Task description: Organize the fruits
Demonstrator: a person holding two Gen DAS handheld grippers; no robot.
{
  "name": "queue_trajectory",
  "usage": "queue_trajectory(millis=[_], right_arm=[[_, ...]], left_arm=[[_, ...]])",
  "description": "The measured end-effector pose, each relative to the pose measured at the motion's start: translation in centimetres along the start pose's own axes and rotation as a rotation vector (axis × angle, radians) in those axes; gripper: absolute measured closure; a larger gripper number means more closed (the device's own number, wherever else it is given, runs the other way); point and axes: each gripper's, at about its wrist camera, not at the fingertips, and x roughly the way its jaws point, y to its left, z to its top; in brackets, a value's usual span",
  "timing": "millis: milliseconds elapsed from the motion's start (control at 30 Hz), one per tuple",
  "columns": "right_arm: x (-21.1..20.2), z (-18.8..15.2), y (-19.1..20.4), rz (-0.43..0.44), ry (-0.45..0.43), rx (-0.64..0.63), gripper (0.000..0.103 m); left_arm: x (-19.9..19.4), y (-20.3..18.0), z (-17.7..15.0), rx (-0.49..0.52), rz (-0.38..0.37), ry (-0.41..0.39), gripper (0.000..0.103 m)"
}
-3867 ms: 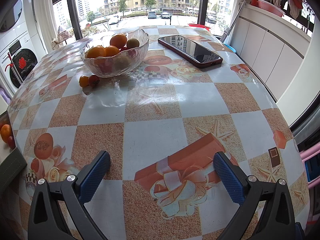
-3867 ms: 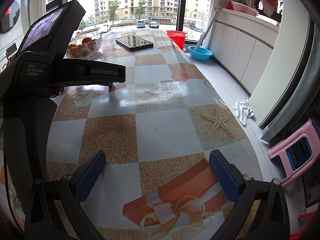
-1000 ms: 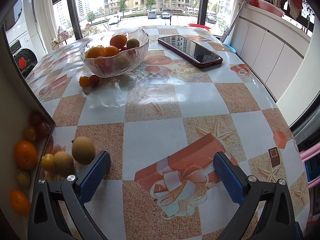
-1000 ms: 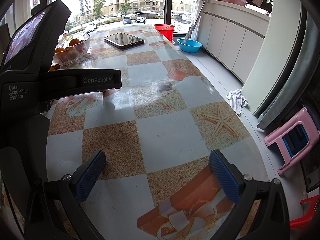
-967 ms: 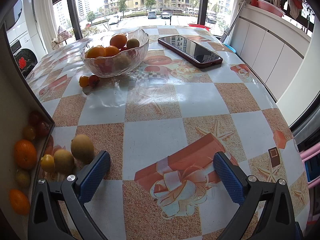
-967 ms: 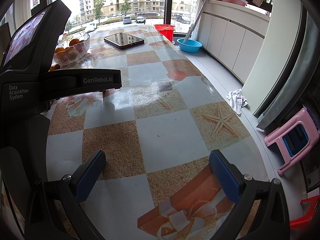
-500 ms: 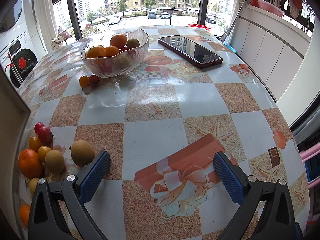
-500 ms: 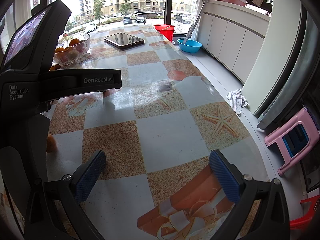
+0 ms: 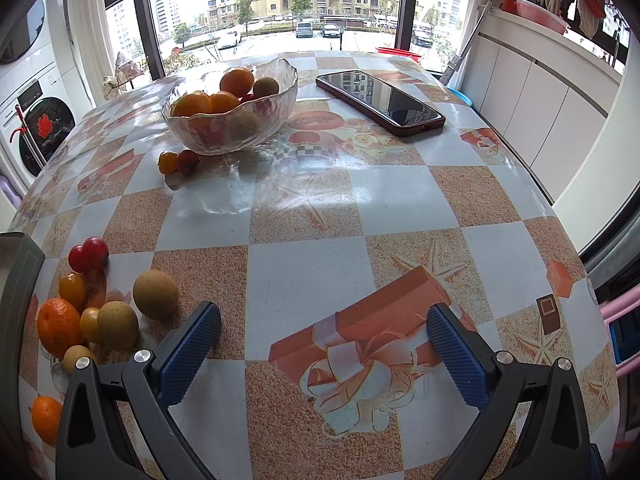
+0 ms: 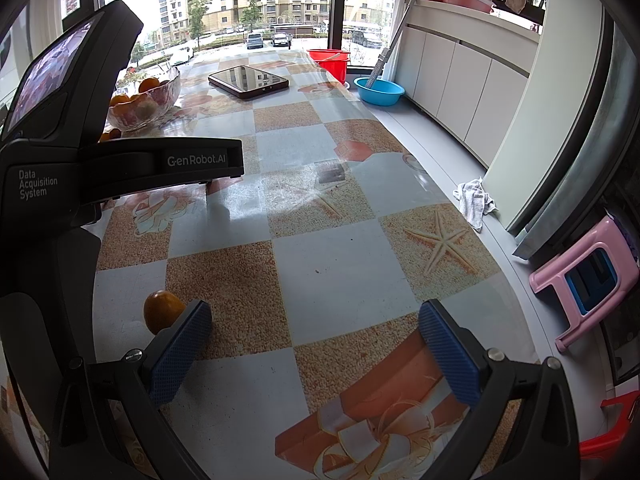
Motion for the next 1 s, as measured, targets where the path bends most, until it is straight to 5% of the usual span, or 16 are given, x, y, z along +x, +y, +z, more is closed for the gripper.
queue_trajectory(millis=[833,900,1000], right_arm=[[0.0,0.0,0.0,0.001,-0.001,-0.001,0.000],[-0.1,0.0,0.0,0.000,-0.002,0.000,0.000],[-0.1,0.0,0.0,0.000,-0.002,0.000,0.000]], left_arm=[[-0.2,0.0,0.1,0.049,0.007,0.004,0.000],[-1.5,0.1,0.5,0.064,0.057,-0.029,0.000],[-5.9,2.1,0.6,0.076,0.020,-0.139,0.000]])
